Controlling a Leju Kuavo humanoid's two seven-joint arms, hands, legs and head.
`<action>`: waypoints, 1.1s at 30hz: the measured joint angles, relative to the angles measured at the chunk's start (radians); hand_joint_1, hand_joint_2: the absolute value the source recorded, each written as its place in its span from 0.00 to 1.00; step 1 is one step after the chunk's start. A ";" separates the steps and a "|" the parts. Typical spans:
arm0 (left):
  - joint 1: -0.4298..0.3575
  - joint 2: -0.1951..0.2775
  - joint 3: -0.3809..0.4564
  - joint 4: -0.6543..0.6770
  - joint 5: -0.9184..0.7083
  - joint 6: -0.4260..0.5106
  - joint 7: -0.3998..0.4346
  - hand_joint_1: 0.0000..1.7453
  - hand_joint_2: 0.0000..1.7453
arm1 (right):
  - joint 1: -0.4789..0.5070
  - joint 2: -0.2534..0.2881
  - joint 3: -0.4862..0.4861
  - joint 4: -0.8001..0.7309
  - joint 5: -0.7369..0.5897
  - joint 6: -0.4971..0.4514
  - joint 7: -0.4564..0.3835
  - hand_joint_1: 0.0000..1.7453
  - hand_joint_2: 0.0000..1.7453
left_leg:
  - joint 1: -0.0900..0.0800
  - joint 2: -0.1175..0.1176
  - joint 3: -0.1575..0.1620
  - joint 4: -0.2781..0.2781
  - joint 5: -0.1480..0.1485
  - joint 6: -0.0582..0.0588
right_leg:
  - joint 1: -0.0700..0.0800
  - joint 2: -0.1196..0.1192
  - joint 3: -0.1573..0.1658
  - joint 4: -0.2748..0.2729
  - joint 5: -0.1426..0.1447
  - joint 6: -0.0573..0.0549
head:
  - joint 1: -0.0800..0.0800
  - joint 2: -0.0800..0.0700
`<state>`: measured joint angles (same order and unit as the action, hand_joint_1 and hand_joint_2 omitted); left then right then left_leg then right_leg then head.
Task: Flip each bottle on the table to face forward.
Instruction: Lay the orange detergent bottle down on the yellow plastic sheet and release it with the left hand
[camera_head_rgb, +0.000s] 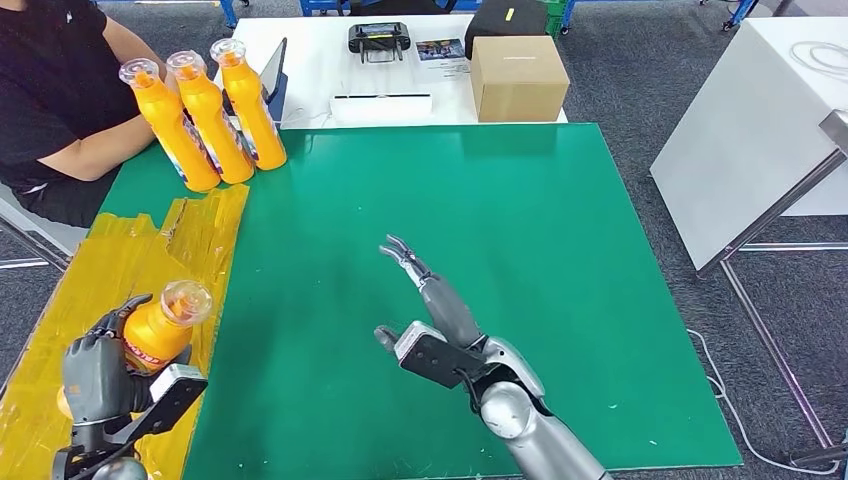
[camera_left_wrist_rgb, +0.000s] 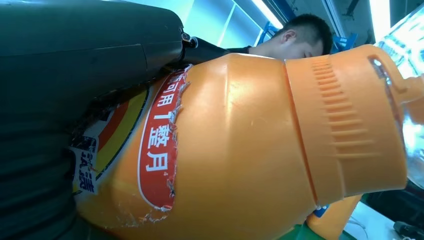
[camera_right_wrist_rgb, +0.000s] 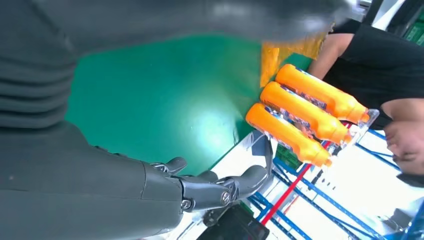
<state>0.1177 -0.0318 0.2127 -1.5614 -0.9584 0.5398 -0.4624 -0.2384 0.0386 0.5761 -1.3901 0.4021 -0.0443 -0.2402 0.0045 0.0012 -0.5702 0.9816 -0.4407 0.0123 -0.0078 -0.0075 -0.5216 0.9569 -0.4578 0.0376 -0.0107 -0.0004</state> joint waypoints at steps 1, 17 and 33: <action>0.000 0.000 0.002 0.002 -0.010 0.006 0.004 1.00 1.00 | 0.001 -0.003 0.000 -0.004 0.000 0.000 -0.001 0.00 0.00 | 0.000 0.000 0.000 0.000 0.000 0.000 | 0.000 0.000 0.000 0.000 0.000 0.000 | 0.000 0.000; -0.013 0.068 0.048 0.307 -0.399 0.087 0.060 0.20 1.00 | -0.025 -0.063 -0.027 -0.070 -0.067 0.043 -0.034 0.00 0.00 | 0.000 0.000 0.001 0.000 0.000 0.000 | 0.000 0.000 0.001 0.000 0.000 0.000 | 0.000 0.000; -0.087 0.191 -0.086 0.471 -0.296 -0.063 0.020 0.00 1.00 | -0.095 -0.062 -0.020 -0.028 -0.080 0.063 -0.026 0.00 0.00 | 0.000 -0.005 0.018 -0.002 0.001 -0.004 | 0.000 -0.004 0.020 0.001 -0.002 -0.003 | -0.001 0.000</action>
<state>0.0311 0.1590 0.1269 -1.0900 -1.2543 0.4766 -0.4427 -0.3336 -0.0233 0.5562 -1.4185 0.3223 0.0185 -0.2659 0.0043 -0.0038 -0.5519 0.9794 -0.4402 0.0087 -0.0074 -0.0117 -0.5016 0.9584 -0.4600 0.0348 -0.0113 -0.0004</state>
